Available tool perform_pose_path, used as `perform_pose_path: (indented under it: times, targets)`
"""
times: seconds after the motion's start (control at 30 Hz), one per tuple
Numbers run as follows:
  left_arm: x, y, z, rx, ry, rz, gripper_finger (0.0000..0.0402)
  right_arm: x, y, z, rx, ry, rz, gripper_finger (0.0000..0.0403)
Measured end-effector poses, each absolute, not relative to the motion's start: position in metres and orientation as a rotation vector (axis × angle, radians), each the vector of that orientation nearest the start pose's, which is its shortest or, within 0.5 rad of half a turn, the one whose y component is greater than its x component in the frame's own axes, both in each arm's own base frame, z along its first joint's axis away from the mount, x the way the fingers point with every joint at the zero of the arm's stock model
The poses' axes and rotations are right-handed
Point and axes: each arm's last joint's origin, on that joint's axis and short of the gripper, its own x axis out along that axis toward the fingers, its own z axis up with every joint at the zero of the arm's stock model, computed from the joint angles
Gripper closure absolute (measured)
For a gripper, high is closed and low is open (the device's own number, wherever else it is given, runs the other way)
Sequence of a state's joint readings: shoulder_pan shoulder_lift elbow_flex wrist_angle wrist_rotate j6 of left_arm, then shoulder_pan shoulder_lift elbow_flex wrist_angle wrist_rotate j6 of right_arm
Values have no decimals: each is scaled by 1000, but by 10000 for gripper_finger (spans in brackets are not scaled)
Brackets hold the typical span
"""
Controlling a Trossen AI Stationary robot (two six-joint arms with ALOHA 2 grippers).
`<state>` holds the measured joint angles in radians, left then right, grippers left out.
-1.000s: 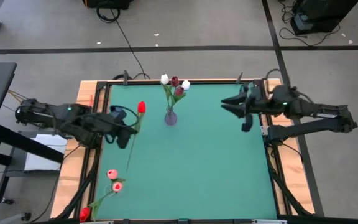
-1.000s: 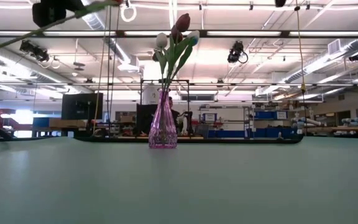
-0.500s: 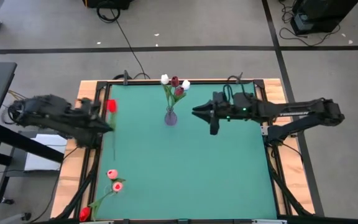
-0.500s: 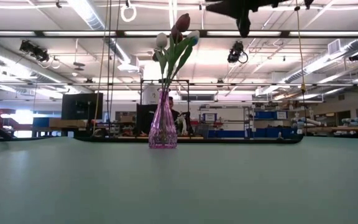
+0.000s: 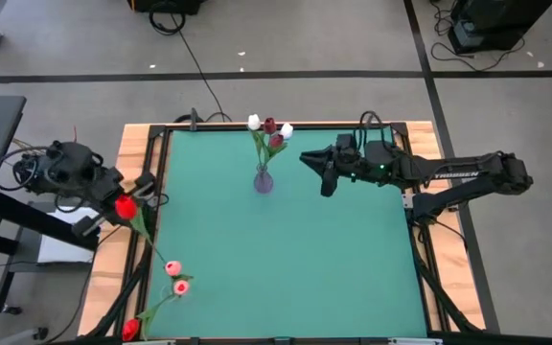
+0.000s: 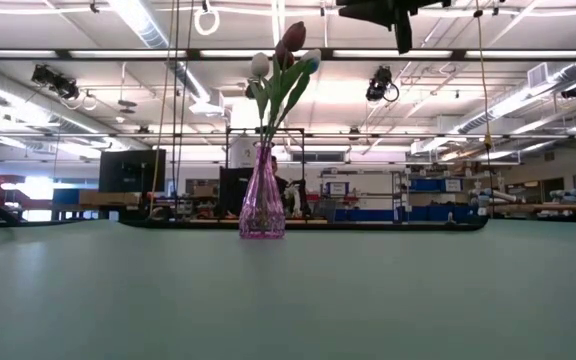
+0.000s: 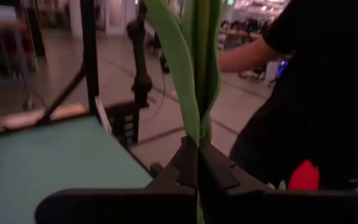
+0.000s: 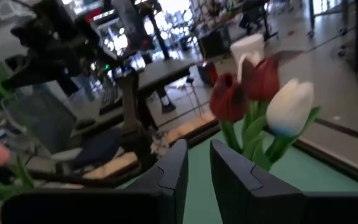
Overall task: Sort flowers into vase by color
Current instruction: Put the red tulip into the transparent vase
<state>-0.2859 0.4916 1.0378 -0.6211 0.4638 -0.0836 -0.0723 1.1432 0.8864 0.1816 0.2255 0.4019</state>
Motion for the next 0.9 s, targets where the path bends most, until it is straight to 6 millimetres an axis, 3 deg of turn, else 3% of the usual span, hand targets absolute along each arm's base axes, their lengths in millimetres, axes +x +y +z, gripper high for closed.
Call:
perform_pose_path:
  times: [0.23,0.53,0.9]
  targets:
    - [54,-30,403,-88,41,-769,400,251,-25,341,395,-35,-325,326]
    - [84,-49,357,-234,-23,-894,401,241,-24,346,384,-27,-299,326]
    - [80,-54,345,-192,72,-913,401,225,-28,353,387,-35,-312,326]
